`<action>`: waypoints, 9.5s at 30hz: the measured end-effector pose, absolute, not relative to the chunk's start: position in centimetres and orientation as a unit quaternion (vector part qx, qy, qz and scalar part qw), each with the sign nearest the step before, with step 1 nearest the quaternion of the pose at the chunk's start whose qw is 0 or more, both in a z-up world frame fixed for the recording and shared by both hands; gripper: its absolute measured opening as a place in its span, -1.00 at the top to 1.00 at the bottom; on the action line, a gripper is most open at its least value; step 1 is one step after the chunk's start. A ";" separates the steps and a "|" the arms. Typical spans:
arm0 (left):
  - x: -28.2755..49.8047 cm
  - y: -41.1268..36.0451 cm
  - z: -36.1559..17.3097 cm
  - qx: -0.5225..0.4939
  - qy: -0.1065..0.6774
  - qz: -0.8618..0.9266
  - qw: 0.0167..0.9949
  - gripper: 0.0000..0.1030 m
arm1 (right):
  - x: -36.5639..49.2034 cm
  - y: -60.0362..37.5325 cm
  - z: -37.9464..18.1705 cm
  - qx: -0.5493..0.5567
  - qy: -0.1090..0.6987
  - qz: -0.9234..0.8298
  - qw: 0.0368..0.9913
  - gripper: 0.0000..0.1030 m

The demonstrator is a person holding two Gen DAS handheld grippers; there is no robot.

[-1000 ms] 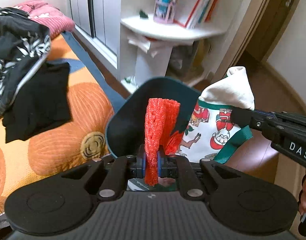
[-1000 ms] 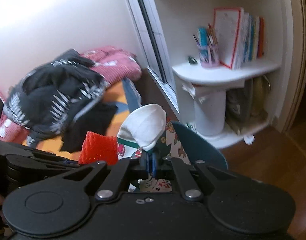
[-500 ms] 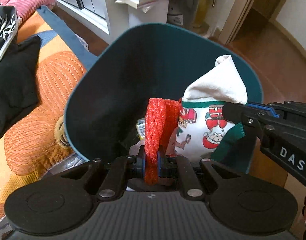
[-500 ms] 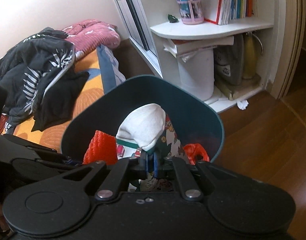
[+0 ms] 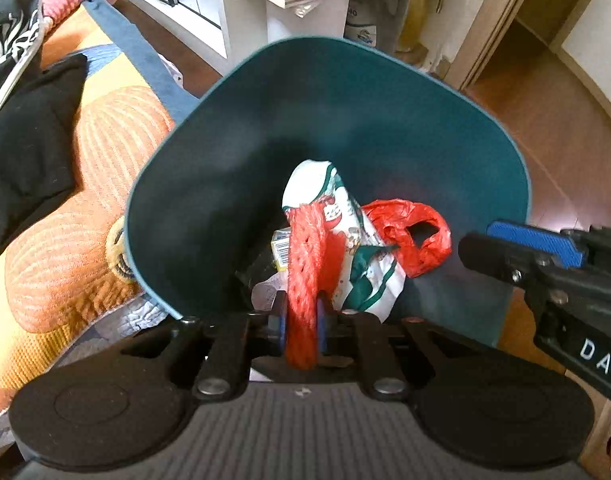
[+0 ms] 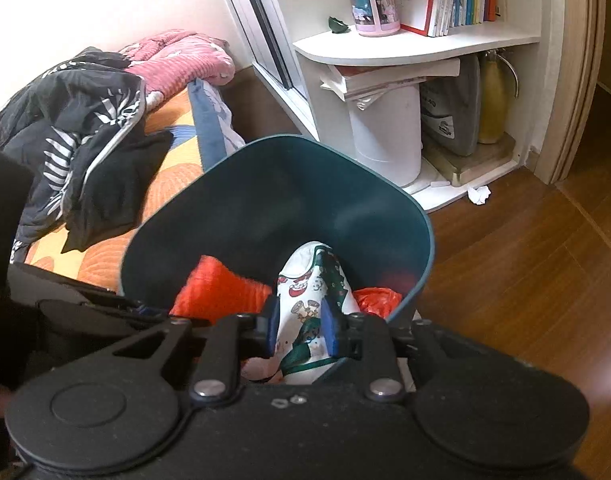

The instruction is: Collect trash

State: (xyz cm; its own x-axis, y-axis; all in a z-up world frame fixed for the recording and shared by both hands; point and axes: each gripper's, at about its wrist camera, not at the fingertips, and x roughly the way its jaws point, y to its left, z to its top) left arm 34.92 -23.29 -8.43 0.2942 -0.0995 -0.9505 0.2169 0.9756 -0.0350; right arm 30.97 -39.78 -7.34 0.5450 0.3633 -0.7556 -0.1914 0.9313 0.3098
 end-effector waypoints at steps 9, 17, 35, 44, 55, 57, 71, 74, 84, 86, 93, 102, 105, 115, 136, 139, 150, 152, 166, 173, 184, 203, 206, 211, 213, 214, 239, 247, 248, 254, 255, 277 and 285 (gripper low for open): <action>32.7 -21.8 -4.9 0.020 0.555 -0.103 0.825 0.02 | 28.5 -39.6 -4.6 0.085 0.441 0.171 0.877 0.35; 29.2 -18.8 -1.3 0.003 0.528 -0.117 0.841 0.00 | 25.9 -37.7 -1.4 0.064 0.423 0.201 0.881 0.27; 20.0 -5.3 1.8 -0.057 0.488 -0.062 0.869 -0.47 | 20.4 -26.7 1.9 0.005 0.411 0.320 0.854 0.00; 16.9 2.2 -1.9 -0.079 0.500 -0.011 0.862 -0.63 | 18.2 -18.2 -1.8 -0.037 0.446 0.374 0.812 -0.02; 16.7 12.5 -14.6 -0.104 0.592 0.060 0.797 -0.64 | 19.4 -10.2 -14.3 -0.070 0.560 0.379 0.733 -0.02; 17.0 13.8 -17.3 -0.098 0.610 0.068 0.784 -0.64 | 19.8 -9.2 -16.7 -0.073 0.573 0.371 0.727 -0.02; 18.5 17.8 -35.4 -0.079 0.736 0.064 0.669 -0.64 | 21.9 -3.4 -34.1 -0.132 0.660 0.347 0.653 -0.02; 18.6 18.0 -39.0 -0.061 0.755 0.059 0.650 -0.64 | 21.7 -2.6 -37.4 -0.162 0.660 0.347 0.646 -0.02; 18.1 17.6 -48.3 -0.007 0.791 0.006 0.612 -0.64 | 21.2 -0.6 -46.1 -0.217 0.679 0.350 0.608 -0.02; 17.6 17.2 -49.7 0.004 0.796 -0.007 0.606 -0.64 | 21.0 -0.1 -47.1 -0.229 0.675 0.356 0.605 -0.02; 15.9 16.4 -52.3 0.032 0.794 -0.031 0.606 -0.62 | 20.2 1.2 -49.7 -0.260 0.665 0.360 0.600 -0.02; 14.9 15.9 -53.2 0.034 0.786 -0.024 0.617 -0.34 | 18.1 2.2 -50.4 -0.317 0.628 0.354 0.616 0.00; 14.8 15.6 -52.7 0.035 0.781 -0.024 0.623 -0.07 | 17.0 2.9 -50.6 -0.349 0.612 0.356 0.613 0.04; 15.9 15.8 -50.3 0.010 0.773 -0.012 0.634 0.46 | 19.4 1.8 -48.3 -0.295 0.625 0.356 0.629 0.93; 17.5 10.9 -20.5 -0.061 0.627 -0.018 0.777 0.46 | 20.0 -9.4 -16.7 -0.122 0.515 0.338 0.778 0.93; 17.4 9.8 -16.1 -0.078 0.606 -0.014 0.791 0.46 | 18.9 -11.2 -13.3 -0.106 0.494 0.337 0.794 0.93; 18.2 -0.3 -6.0 -0.075 0.528 -0.033 0.845 0.46 | 18.1 -21.3 -3.7 -0.049 0.400 0.320 0.858 0.93; 18.9 -2.4 -3.9 -0.069 0.510 -0.046 0.856 0.46 | 18.7 -23.4 -2.4 -0.041 0.380 0.311 0.870 0.93; 28.1 -15.1 2.5 -0.040 0.465 -0.106 0.878 0.46 | 24.7 -33.8 0.6 -0.005 0.333 0.220 0.917 0.93; 32.0 -19.6 0.5 -0.023 0.488 -0.115 0.865 0.46 | 27.8 -36.4 -1.3 0.014 0.347 0.192 0.918 0.92; 36.6 -22.1 -5.2 -0.001 0.535 -0.115 0.837 0.45 | 32.5 -37.7 -6.6 0.029 0.391 0.166 0.905 0.91; 39.2 -24.7 -11.9 0.042 0.594 -0.110 0.796 0.19 | 33.1 -37.9 -10.7 0.008 0.441 0.153 0.884 0.57; 39.0 -24.5 -11.8 0.043 0.588 -0.106 0.801 -0.18 | 32.7 -38.1 -10.4 0.012 0.441 0.153 0.884 0.50; 38.0 -23.7 -10.8 0.025 0.581 -0.117 0.805 -0.20 | 31.9 -38.3 -9.7 0.014 0.437 0.155 0.886 0.26; 37.4 -23.3 -10.2 0.022 0.574 -0.121 0.809 -0.27 | 31.3 -38.3 -9.2 0.018 0.431 0.156 0.888 0.13; 37.0 -23.2 -9.9 0.020 0.570 -0.123 0.812 -0.29 | 31.1 -38.3 -9.0 0.019 0.429 0.156 0.889 0.10; 23.5 -18.2 3.0 0.003 0.423 -0.147 0.894 -0.53 | 20.1 -38.1 2.2 0.014 0.310 0.188 0.932 0.00; 19.2 -17.2 6.2 -0.013 0.369 -0.158 0.916 -0.61 | 16.6 -38.1 4.6 0.033 0.268 0.202 0.941 0.00; 18.7 -17.0 6.6 -0.016 0.362 -0.159 0.919 -0.62 | 16.2 -38.2 4.8 0.036 0.264 0.202 0.942 0.00; 16.1 -15.8 8.1 -0.039 0.324 -0.158 0.932 -0.99 | 14.2 -39.0 5.8 0.062 0.243 0.196 0.948 0.00; 15.7 -15.7 8.2 -0.041 0.316 -0.159 0.935 -0.99 | 13.9 -39.1 5.9 0.063 0.241 0.194 0.949 0.00; 12.6 -15.1 7.2 -0.040 0.312 -0.154 0.937 -0.99 | 10.6 -37.7 5.4 0.060 0.241 0.185 0.951 0.00; 12.5 -15.3 6.8 -0.030 0.315 -0.149 0.937 -0.99 | 10.4 -37.6 5.0 0.065 0.248 0.183 0.949 0.00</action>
